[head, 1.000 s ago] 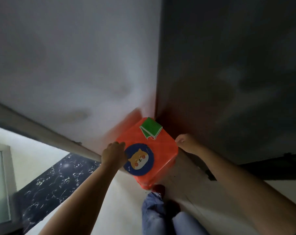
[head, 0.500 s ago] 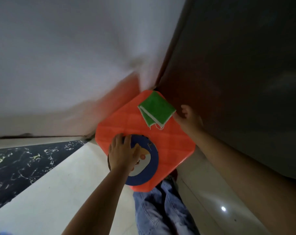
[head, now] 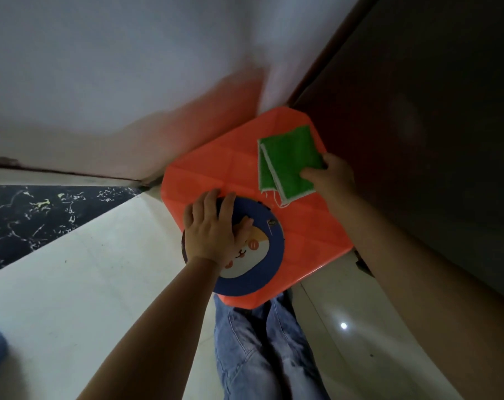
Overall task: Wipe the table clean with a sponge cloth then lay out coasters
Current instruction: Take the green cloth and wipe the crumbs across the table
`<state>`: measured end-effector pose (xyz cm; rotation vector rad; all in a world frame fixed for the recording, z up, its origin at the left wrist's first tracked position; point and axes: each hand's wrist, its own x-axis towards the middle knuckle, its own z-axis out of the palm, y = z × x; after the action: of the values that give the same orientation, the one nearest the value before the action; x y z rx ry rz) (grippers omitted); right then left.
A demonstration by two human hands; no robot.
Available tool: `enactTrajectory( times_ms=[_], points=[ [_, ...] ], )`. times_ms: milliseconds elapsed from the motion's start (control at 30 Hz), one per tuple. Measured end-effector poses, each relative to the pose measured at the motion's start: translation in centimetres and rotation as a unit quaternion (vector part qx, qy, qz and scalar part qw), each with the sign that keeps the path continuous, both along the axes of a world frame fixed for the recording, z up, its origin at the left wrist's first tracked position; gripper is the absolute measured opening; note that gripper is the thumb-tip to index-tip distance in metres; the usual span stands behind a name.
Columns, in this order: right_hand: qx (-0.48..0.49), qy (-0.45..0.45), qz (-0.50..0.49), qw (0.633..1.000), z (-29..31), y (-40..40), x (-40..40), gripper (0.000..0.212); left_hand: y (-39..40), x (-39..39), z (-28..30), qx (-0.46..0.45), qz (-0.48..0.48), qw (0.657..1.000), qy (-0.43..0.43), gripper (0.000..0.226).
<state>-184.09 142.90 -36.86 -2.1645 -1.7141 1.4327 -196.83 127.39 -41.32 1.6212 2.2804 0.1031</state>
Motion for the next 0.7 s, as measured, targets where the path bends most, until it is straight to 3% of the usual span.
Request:
enactTrajectory(
  times_ms=[200, 267, 333, 400, 500, 567, 600, 700],
  points=[
    [-0.077, 0.085, -0.098, 0.989, 3.6, -4.1, 2.9, 0.028, 0.7, 0.1, 1.5, -0.045, 0.012, 0.998, -0.053, 0.052],
    [-0.092, 0.105, -0.12, 0.983, 5.6, -5.3, 4.8, 0.036, 1.1, 1.0, 3.3, -0.012, -0.008, 0.996, -0.088, 0.049],
    [-0.097, 0.147, -0.166, 0.97, 8.1, -6.6, 6.7, 0.041, 2.0, 2.5, 6.3, 0.025, -0.017, 0.98, -0.197, 0.049],
    [-0.081, 0.184, -0.176, 0.964, 10.9, -8.0, 8.6, 0.036, 3.1, 4.0, 10.0, 0.002, 0.02, 0.938, -0.346, 0.055],
    [-0.029, 0.214, -0.134, 0.967, 15.7, -9.9, 12.1, 0.028, 4.3, 6.6, 15.4, -0.058, 0.032, 0.833, -0.549, 0.043],
    [0.007, 0.222, -0.131, 0.966, 18.6, -10.9, 14.6, 0.027, 5.1, 8.6, 18.6, -0.103, 0.007, 0.768, -0.632, 0.034],
    [0.025, 0.22, -0.141, 0.965, 19.9, -11.6, 15.9, 0.025, 5.4, 9.9, 19.8, -0.122, -0.01, 0.754, -0.646, 0.027],
    [0.086, 0.209, -0.189, 0.956, 23.0, -14.3, 19.5, 0.021, 5.9, 14.1, 22.9, -0.145, -0.058, 0.757, -0.635, 0.014]
  ],
)
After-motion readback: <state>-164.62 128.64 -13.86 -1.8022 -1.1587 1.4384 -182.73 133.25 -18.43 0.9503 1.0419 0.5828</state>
